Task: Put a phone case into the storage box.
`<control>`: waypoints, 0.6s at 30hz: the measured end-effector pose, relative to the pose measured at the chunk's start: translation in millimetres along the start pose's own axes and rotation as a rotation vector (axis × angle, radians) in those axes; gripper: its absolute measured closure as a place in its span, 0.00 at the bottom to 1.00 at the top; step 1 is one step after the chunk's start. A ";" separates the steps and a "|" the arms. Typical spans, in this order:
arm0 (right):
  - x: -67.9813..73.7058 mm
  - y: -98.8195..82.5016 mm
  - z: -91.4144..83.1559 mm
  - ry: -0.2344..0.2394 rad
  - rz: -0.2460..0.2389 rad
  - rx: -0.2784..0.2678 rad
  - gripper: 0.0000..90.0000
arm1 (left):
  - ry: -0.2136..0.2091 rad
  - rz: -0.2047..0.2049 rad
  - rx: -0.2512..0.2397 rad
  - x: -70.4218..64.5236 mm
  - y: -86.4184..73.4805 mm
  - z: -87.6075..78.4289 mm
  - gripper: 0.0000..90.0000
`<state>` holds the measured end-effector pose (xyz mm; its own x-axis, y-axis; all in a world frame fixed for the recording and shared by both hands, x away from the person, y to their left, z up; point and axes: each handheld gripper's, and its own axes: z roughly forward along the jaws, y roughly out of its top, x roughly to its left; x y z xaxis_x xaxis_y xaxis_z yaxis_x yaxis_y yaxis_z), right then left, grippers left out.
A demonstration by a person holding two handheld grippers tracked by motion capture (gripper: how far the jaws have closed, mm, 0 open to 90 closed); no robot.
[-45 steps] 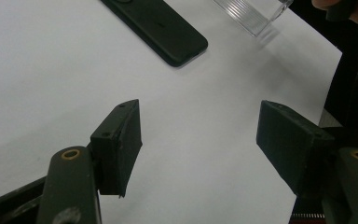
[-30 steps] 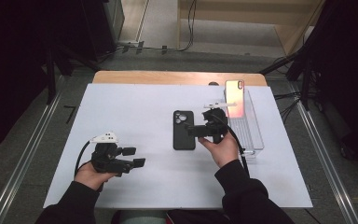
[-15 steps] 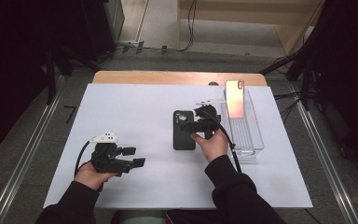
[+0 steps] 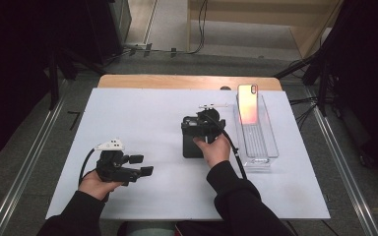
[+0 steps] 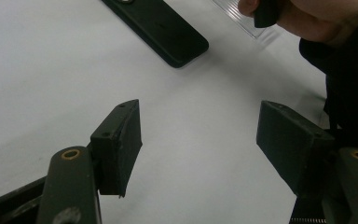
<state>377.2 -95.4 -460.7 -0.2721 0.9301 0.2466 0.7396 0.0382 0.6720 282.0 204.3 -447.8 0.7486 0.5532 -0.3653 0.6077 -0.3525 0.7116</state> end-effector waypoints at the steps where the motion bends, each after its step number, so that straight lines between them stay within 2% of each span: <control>1: 1.2 0.4 1.7 -0.003 -0.006 -0.006 0.00 | 0.000 0.000 0.000 0.0 0.0 0.0 0.35; 3: 4.4 1.4 4.8 -0.017 -0.024 0.002 0.00 | 0.000 0.000 0.000 0.1 0.0 -0.1 0.35; 8: 4.7 1.7 9.2 -0.013 0.006 0.004 0.00 | -0.001 0.000 0.000 0.2 0.0 -0.1 0.35; 18: 1.8 -4.0 18.9 -0.032 0.009 0.033 0.00 | 0.001 0.001 0.000 0.2 0.0 -0.2 0.35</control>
<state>385.4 -87.0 -476.2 -0.2459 0.9417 0.2295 0.7621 0.0415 0.6461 282.1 204.6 -447.8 0.7490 0.5534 -0.3643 0.6070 -0.3526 0.7122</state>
